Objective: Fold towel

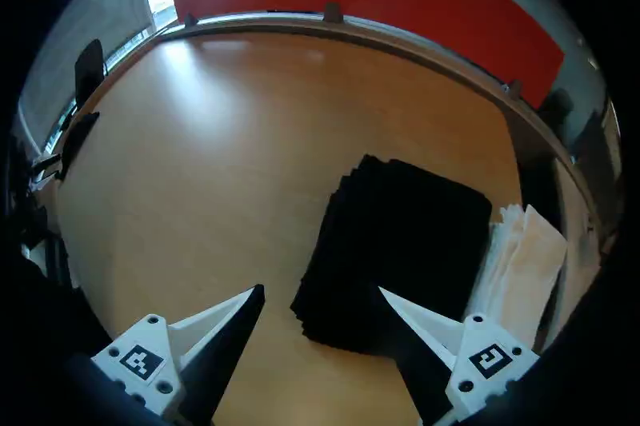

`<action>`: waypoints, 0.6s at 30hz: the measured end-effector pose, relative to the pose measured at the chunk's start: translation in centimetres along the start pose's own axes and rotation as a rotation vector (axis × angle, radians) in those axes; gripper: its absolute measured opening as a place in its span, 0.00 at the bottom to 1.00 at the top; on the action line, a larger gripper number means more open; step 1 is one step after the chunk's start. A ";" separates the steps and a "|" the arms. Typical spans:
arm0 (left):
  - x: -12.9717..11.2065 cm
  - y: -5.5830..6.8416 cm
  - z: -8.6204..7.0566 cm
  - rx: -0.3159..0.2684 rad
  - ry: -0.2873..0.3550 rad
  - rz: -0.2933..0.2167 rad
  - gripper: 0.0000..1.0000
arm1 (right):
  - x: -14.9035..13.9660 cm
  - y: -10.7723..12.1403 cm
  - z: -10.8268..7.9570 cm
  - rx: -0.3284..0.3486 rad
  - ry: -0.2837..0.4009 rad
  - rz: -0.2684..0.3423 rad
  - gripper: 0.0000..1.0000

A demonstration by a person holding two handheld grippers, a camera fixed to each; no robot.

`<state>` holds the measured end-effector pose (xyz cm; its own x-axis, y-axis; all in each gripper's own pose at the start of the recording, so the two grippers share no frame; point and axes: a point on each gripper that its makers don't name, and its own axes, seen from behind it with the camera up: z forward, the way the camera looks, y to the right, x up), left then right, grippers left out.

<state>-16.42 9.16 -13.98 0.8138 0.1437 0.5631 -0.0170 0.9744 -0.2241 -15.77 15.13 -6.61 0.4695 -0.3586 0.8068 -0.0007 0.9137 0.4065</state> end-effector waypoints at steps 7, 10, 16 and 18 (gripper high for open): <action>0.6 -0.6 0.2 0.008 0.012 -0.013 0.98 | 0.5 0.1 -0.7 -0.028 0.047 0.042 1.00; 0.9 -0.8 0.3 0.012 0.016 -0.019 0.98 | 1.0 0.2 -1.0 -0.046 0.075 0.066 1.00; 1.2 -1.2 0.5 0.019 0.023 -0.033 0.98 | 1.9 0.6 -1.6 -0.098 0.138 0.115 1.00; 1.4 -1.3 0.5 0.022 0.026 -0.036 0.98 | 2.1 0.8 -1.8 -0.122 0.154 0.131 1.00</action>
<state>-15.55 8.20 -12.54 0.8288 0.1045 0.5497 0.0001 0.9824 -0.1868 -13.24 15.45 -5.33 0.6015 -0.2108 0.7706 0.0317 0.9701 0.2407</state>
